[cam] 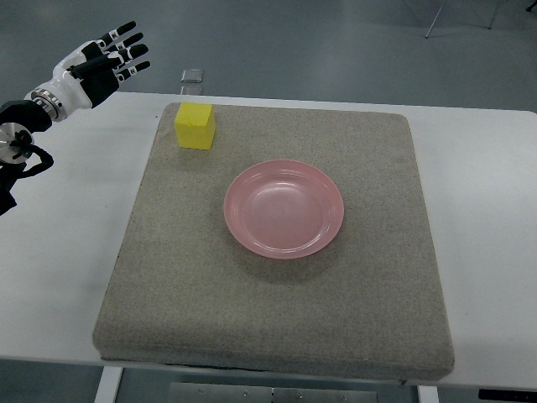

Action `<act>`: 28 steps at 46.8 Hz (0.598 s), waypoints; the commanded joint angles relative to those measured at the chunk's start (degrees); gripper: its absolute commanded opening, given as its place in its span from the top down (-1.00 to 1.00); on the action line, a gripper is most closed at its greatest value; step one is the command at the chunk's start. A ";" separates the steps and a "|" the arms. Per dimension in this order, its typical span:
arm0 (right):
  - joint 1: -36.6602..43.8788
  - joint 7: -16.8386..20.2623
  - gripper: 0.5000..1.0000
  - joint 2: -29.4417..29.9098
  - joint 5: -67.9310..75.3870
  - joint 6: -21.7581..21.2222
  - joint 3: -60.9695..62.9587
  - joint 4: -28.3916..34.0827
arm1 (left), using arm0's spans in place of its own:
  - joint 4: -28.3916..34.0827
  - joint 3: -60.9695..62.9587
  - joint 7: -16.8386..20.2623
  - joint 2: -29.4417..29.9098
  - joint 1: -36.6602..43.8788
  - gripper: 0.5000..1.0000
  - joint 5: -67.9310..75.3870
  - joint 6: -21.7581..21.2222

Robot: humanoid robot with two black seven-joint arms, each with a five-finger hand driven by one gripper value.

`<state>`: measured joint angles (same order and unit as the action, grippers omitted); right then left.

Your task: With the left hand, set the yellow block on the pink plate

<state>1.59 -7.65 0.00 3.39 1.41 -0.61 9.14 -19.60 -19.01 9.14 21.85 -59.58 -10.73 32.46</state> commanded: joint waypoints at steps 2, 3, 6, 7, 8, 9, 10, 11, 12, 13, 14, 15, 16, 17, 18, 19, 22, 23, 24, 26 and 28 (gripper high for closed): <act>-0.01 0.00 -0.69 0.00 0.03 0.00 0.00 0.00 | 0.00 -0.06 0.00 -0.58 -0.09 -0.99 -0.08 0.06; -0.01 0.00 -0.69 0.00 0.03 0.00 0.00 0.00 | 0.00 -0.06 0.00 -0.67 -0.09 -0.99 -0.08 -0.02; -0.01 0.00 -0.69 0.00 0.03 0.00 0.00 0.00 | -0.26 -0.15 0.00 -0.67 -0.27 -0.98 -0.08 0.06; -0.01 0.00 -0.69 0.00 0.03 0.00 0.00 0.00 | -0.35 -0.15 0.00 -0.67 -0.36 -0.99 -0.08 0.06; -0.01 0.00 -0.69 0.00 0.03 0.00 0.00 0.00 | -0.35 -0.15 0.00 -0.67 -0.44 -0.99 -0.17 0.06; -0.01 0.00 -0.69 0.00 0.03 0.00 0.00 0.00 | -0.26 -0.50 0.00 -0.67 -0.44 -0.99 -0.17 0.06; -0.01 0.00 -0.69 0.00 0.03 0.00 0.00 0.00 | -0.26 -0.67 0.00 -0.67 -0.44 -0.99 -0.17 0.06; -0.01 0.00 -0.69 0.00 0.03 0.00 0.00 0.00 | -0.26 -0.68 0.00 -0.75 -0.44 -0.99 -0.26 0.06; -0.01 0.00 -0.69 0.00 0.03 0.00 0.00 0.00 | -0.35 -0.68 0.00 -0.67 -0.44 -0.99 -0.17 0.06; -0.01 0.00 -0.69 0.00 0.03 0.00 0.00 0.00 | -0.44 -0.68 0.00 -0.75 -0.53 -0.99 -0.17 0.06; -0.01 0.00 -0.69 0.00 0.03 0.00 0.00 0.00 | -0.44 -0.68 0.00 -0.76 -0.53 -0.99 -0.17 0.15; -0.01 0.00 -0.69 0.00 0.03 0.00 0.00 0.00 | -0.52 -0.68 0.00 -0.67 -0.53 -0.99 -0.17 0.24; -0.01 0.00 -0.69 0.00 0.03 0.00 0.00 0.00 | -0.52 -0.59 0.00 -0.67 -0.53 -0.99 -0.17 0.41; -0.01 0.00 -0.69 0.00 0.03 0.00 0.00 0.00 | -0.44 -0.59 0.00 -0.67 -0.53 -0.99 -0.17 0.24; -0.01 0.00 -0.69 0.00 0.03 0.00 0.00 0.00 | -0.35 -0.59 0.00 -0.67 -0.62 -0.99 -0.17 0.15; -0.01 0.00 -0.69 0.00 -0.05 0.00 0.00 0.00 | -0.35 -0.50 0.00 -0.67 -0.62 -0.99 -0.17 0.15; -0.01 0.00 -0.69 0.00 0.03 0.00 0.00 0.00 | -0.44 0.03 0.08 -0.67 -0.62 -0.99 0.00 0.41; -0.01 0.00 -0.69 0.00 0.03 0.00 0.00 0.00 | -0.35 0.11 0.08 -0.58 -0.62 -0.99 0.01 0.50; -0.01 0.00 -0.69 0.00 0.03 0.00 0.00 0.00 | -0.26 0.12 0.08 -0.58 -0.62 -0.99 0.27 0.59; -0.01 0.00 -0.69 0.00 -0.05 0.00 0.00 0.00 | -0.17 0.20 0.08 -0.49 -0.62 -0.98 1.32 0.77; -0.01 0.00 -0.69 0.00 0.03 0.00 0.00 0.00 | -0.09 0.20 0.26 -0.40 -0.80 -0.99 3.86 0.77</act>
<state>1.58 -7.65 0.00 3.43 1.41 -0.62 9.14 -19.83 -18.85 9.16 21.33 -60.21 -9.74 33.12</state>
